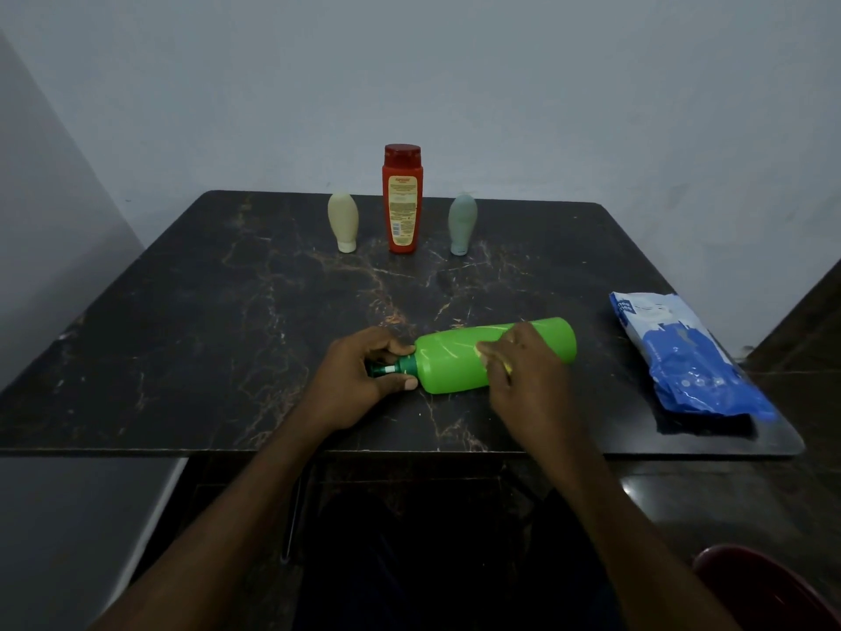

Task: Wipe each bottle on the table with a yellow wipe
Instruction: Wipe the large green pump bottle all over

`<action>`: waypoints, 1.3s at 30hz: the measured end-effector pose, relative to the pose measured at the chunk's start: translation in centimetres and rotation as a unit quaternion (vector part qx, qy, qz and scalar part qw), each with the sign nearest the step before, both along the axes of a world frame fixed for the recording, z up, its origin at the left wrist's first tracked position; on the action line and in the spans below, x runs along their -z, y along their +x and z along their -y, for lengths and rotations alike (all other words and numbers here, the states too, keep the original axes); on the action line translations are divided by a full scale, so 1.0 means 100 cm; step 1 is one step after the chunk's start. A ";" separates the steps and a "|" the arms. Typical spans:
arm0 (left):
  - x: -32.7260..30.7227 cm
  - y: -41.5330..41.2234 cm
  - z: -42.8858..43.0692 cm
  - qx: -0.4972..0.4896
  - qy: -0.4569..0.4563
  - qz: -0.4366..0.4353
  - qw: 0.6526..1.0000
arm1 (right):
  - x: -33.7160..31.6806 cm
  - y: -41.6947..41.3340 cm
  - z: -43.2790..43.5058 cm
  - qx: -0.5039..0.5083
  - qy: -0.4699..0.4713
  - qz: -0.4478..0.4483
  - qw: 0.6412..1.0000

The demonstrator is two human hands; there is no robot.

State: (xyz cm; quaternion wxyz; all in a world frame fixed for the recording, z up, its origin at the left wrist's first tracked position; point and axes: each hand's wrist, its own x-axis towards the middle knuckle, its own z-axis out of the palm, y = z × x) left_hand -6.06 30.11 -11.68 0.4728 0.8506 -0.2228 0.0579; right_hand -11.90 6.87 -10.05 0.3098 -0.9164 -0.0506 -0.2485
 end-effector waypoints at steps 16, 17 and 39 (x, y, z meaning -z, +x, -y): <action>-0.001 -0.002 0.000 0.002 -0.004 0.010 1.000 | -0.005 0.011 -0.016 0.034 0.028 0.009 0.999; -0.001 -0.002 0.000 0.002 -0.004 0.009 1.000 | -0.003 0.007 -0.026 0.013 0.008 0.017 1.000; -0.003 -0.003 0.002 -0.014 0.022 -0.011 1.000 | -0.006 0.005 -0.058 -0.023 0.028 -0.034 0.999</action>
